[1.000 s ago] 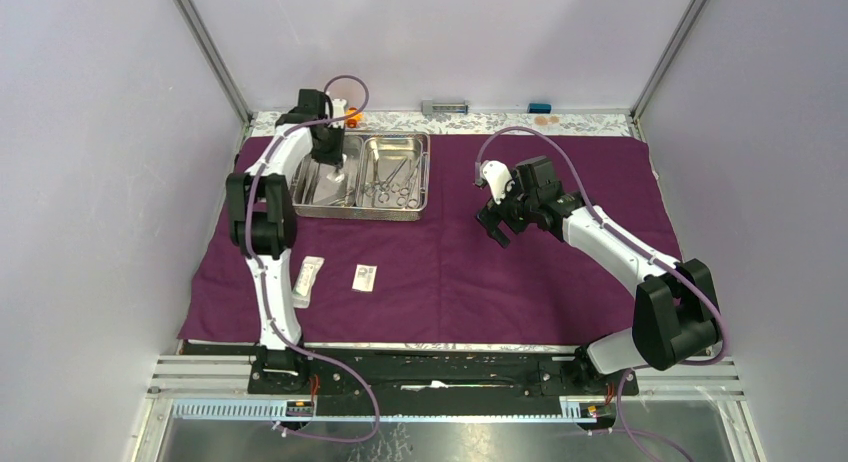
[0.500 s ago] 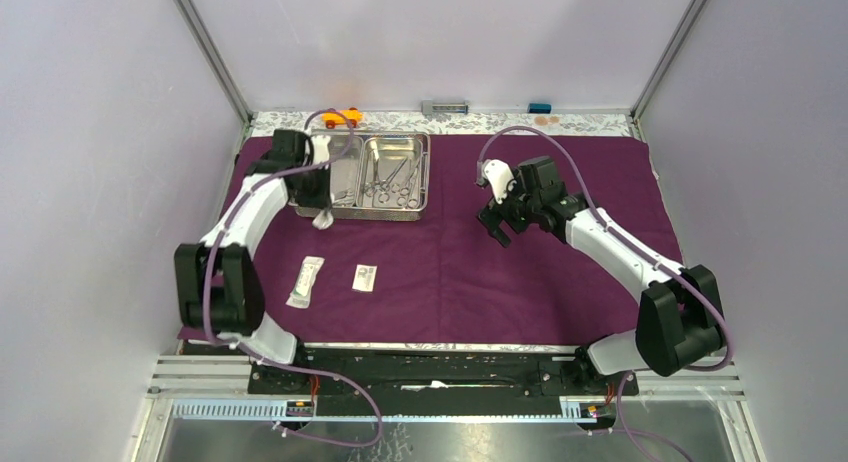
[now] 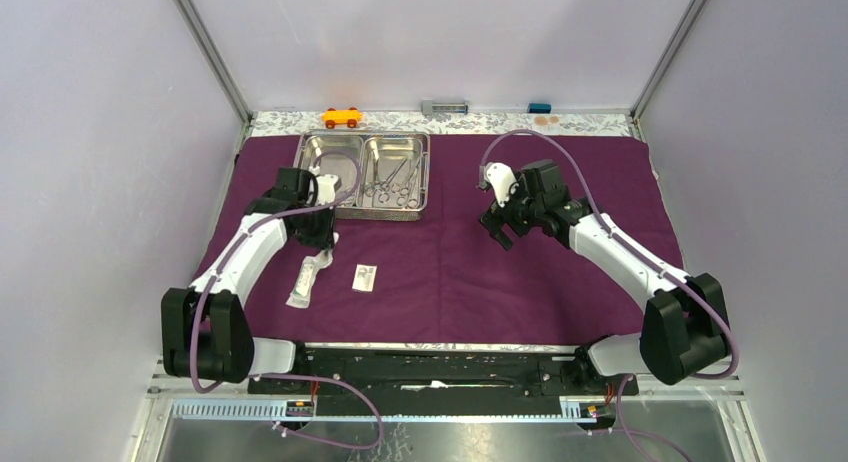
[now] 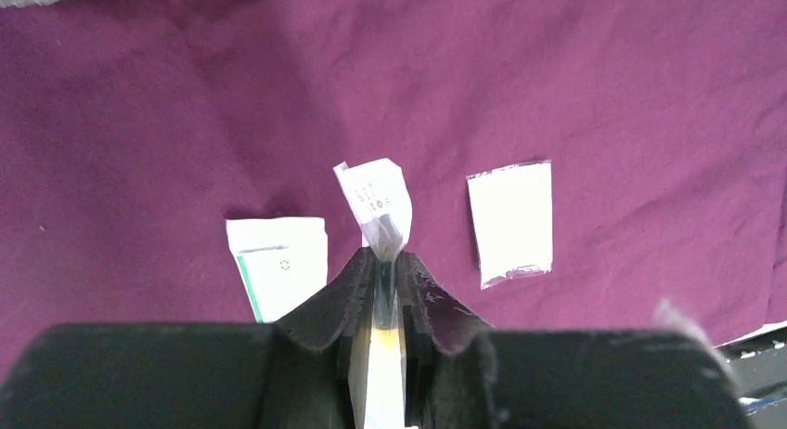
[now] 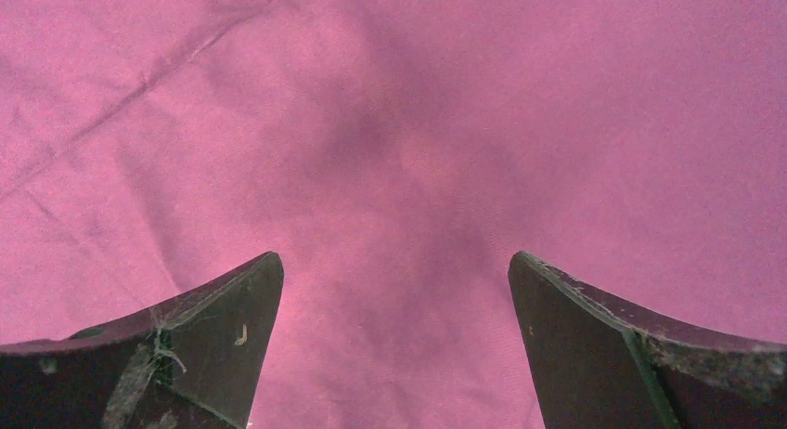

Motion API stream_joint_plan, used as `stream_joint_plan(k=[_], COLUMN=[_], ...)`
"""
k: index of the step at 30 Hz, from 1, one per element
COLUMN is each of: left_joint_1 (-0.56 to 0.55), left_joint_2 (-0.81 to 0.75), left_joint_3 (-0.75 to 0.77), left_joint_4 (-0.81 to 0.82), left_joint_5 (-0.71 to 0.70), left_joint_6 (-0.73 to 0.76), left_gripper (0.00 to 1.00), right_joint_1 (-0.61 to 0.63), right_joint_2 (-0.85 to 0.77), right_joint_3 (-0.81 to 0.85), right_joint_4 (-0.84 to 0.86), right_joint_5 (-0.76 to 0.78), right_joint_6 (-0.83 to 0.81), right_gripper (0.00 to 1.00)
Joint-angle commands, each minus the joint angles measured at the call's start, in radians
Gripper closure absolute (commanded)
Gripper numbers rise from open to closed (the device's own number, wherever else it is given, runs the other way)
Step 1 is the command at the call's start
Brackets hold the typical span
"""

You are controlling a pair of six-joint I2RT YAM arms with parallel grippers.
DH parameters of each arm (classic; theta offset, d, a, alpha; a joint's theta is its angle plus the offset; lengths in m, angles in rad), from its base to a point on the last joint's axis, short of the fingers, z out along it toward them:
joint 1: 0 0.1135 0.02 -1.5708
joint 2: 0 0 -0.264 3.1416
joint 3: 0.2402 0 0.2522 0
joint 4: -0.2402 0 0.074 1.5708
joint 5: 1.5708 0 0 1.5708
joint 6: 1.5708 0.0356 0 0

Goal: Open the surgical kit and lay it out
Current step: Place the medical item in the surgical kit.

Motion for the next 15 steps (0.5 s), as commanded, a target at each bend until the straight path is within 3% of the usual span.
stream_joint_plan(k=[1, 15], left_joint_1=[-0.009, -0.014], left_joint_2=[0.002, 0.276], left_joint_3=[-0.018, 0.048], left_joint_4=[-0.015, -0.115], left_joint_5=[0.005, 0.034], left_joint_6=[0.031, 0.002], left_gripper=[0.83, 0.77], right_joint_1=[-0.003, -0.003], right_joint_2=[-0.034, 0.001], right_joint_3=[-0.004, -0.014], right_joint_4=[0.037, 0.048], right_joint_5=[-0.003, 0.037], right_joint_6=[-0.016, -0.040], right_gripper=[0.01, 0.01])
